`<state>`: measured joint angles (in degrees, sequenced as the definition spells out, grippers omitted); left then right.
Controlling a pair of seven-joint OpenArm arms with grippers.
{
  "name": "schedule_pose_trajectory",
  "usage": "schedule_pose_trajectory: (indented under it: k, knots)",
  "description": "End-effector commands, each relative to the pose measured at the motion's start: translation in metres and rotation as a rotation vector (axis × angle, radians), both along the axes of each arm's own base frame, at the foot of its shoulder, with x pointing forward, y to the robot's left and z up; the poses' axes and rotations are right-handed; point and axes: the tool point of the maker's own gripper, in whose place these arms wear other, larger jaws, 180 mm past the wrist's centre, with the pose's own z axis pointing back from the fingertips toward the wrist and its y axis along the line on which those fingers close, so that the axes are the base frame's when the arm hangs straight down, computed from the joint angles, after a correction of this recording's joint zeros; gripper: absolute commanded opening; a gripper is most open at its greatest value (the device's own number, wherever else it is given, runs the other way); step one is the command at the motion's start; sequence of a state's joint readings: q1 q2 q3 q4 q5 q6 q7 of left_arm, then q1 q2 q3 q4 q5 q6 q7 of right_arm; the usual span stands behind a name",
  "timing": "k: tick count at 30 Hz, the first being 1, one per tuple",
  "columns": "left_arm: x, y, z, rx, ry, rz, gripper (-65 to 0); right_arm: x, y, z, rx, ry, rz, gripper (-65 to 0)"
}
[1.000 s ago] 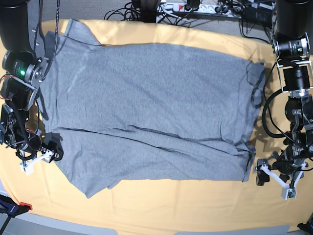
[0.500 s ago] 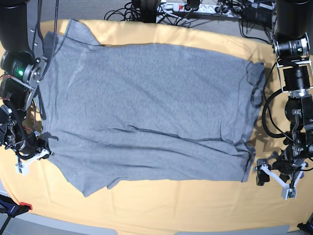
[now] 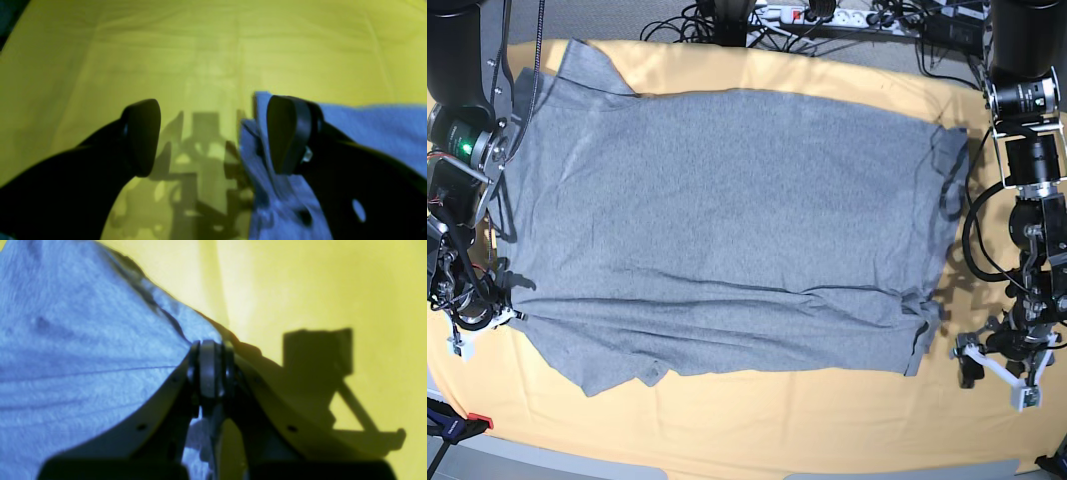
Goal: Layout the t-shirt on the table in an organized manner, then fold the t-shirt properly
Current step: 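Move the right gripper to the opposite side hem and grasp it, then grasp the side hem with the left gripper and adjust its hold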
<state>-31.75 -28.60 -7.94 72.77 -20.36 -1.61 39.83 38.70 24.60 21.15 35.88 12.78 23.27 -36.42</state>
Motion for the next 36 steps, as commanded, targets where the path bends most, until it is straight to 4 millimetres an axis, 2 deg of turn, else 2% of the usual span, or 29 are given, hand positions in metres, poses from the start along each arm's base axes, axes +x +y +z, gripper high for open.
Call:
schedule_pose_trajectory:
  k: [1, 3, 5, 7, 9, 16, 18, 20, 22, 25, 33, 36]
  knots:
    - [0.006, 0.012, 0.032, 0.027, -0.089, 0.037, -15.6, 0.016, -0.010, 0.032, -0.018, -0.087, 0.002, -65.0]
    - [0.005, 0.024, 0.034, 0.043, -0.099, 0.118, -15.6, 0.017, -0.004, 0.034, 0.004, -0.101, 0.030, -63.7]
    - [0.003, 0.031, 0.032, 0.065, -0.097, 0.177, -15.6, 0.018, 0.000, 0.034, 0.030, -0.103, 0.035, -55.0]
    - [0.004, 0.030, 0.025, 0.071, -0.084, 0.187, -15.6, 0.018, 0.002, 0.035, 0.041, -0.103, 0.041, -46.7]
    - [0.006, 0.027, 0.014, 0.055, -0.071, 0.184, -15.6, 0.018, 0.003, 0.035, 0.043, -0.105, 0.044, -42.3]
    - [0.006, 0.036, -0.061, -0.022, 0.036, 0.196, -15.6, 0.016, 0.003, 0.033, 0.044, -0.094, 0.046, -42.3]
    - [0.006, 0.034, -0.076, -0.035, 0.046, 0.169, -15.6, 0.016, 0.003, 0.033, 0.044, -0.094, 0.046, -42.3]
    - [0.007, 0.024, -0.085, -0.051, 0.059, 0.099, -15.6, 0.017, 0.004, 0.034, 0.054, -0.101, 0.044, -42.3]
    - [0.010, 0.014, -0.086, -0.073, 0.051, 0.041, -15.6, 0.018, 0.005, 0.035, 0.059, -0.105, 0.044, -42.3]
    - [0.014, 0.013, -0.078, -0.082, 0.019, 0.034, -15.6, 0.017, 0.005, 0.035, 0.059, -0.104, 0.044, -42.3]
    - [0.035, 0.011, -0.040, -0.086, -0.061, 0.029, -15.6, 0.013, 0.008, 0.029, 0.080, -0.063, 0.052, -42.3]
    - [0.040, 0.006, -0.035, -0.084, -0.070, 0.022, -15.6, 0.012, 0.012, 0.030, 0.087, -0.065, 0.075, -42.3]
